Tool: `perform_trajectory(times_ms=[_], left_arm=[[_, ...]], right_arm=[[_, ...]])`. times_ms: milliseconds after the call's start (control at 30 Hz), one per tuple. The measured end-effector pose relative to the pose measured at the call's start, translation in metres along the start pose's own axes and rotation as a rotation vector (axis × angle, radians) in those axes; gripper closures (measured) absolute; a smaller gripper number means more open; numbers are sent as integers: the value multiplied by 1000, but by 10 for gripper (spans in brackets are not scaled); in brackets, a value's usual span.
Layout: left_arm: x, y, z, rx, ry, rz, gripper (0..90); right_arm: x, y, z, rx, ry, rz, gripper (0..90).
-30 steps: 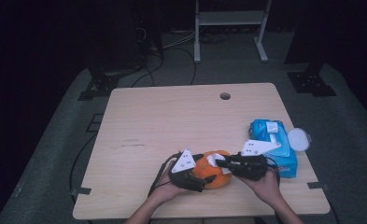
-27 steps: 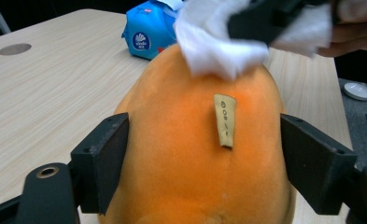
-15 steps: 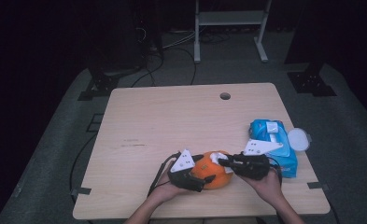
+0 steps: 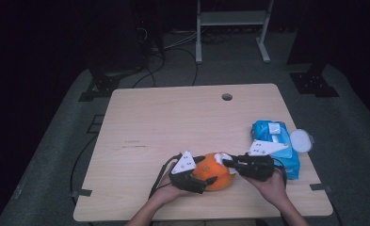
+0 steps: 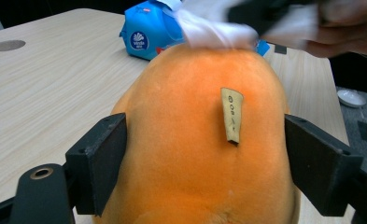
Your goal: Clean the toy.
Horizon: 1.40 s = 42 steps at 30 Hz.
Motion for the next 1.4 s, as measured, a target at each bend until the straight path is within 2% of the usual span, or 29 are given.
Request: perform_trajectory(times_ms=[67, 133, 200, 267, 367, 467, 533, 600, 633, 667, 733, 800, 900, 933, 1000, 1067, 1100, 1133, 1200, 1233, 1267, 1300, 1367, 1400], left_arm=[[2, 1, 0, -12, -1, -7, 163], [4, -2, 3, 3, 18, -22, 99], [5, -6, 2, 20, 27, -14, 65], [3, -10, -3, 38, 12, -10, 39], [-4, -9, -7, 37, 2, -20, 36], [-6, -7, -9, 18, -3, -16, 91], [-5, -8, -8, 23, -8, -6, 128], [-5, -7, -8, 30, -2, 2, 147], [-5, -6, -7, 24, -4, 3, 168], [-5, -6, -7, 12, -7, 5, 182], [-2, -6, -8, 5, -13, 2, 210], [-1, -5, -9, 11, -3, -11, 224], [-1, -4, -9, -12, 4, -23, 215], [-2, -3, -8, -13, 10, -29, 192], [-7, -3, -8, 3, 18, -36, 98], [-11, -4, -11, 12, 4, -33, 32], [-11, -3, -12, 14, -1, -39, 32], [-9, -3, -13, 10, -3, -40, 70], [-5, -3, -9, 0, -7, -35, 153], [-4, -3, -6, -3, -3, -29, 202], [-2, -2, -3, -8, -1, -23, 231], [-1, -2, -1, -16, 0, -18, 248], [3, -3, 2, -2, -9, -16, 272], [5, -4, 4, 25, -12, -22, 276]], right_arm=[[-3, -2, 2, 26, -12, -3, 787], [-1, 4, -1, -8, -9, -1, 787], [3, 15, -7, -31, -12, -27, 787], [9, 27, -13, -76, -3, -40, 787], [9, 33, -15, -95, 6, -34, 787], [6, 29, -12, -93, 8, -26, 787], [6, 20, -8, -87, 24, -8, 787], [5, 8, -1, -80, 51, 50, 787], [3, 1, 2, -66, 53, 74, 787], [-1, -6, 4, -31, 34, 70, 787], [-5, -10, 5, 3, 15, 54, 787], [-3, -2, 3, -5, 16, 40, 788], [6, 18, -3, -26, 7, -40, 788], [10, 26, -8, -48, 0, -55, 788], [12, 30, -13, -85, 8, -38, 788], [9, 25, -13, -75, 4, -31, 787], [8, 22, -11, -73, 7, -20, 787], [5, 16, -8, -63, 12, -2, 787], [3, 9, -3, -30, 21, 0, 787], [3, 4, 1, -28, 50, 29, 786], [2, 0, 3, -29, 57, 38, 786], [2, -2, 5, -14, 61, 33, 787], [2, -2, 6, -7, 59, 29, 786], [2, 1, 5, -17, 55, 25, 787]])
Point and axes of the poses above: each handheld gripper's, and its own axes: x roughly backward along the jaws, z roughly out of its top, y roughly to its right, the point moved 8 cm from there along -x, roughly forward along the jaws, and after that the axes turned 5 degrees about z, right-handed, at the moved point
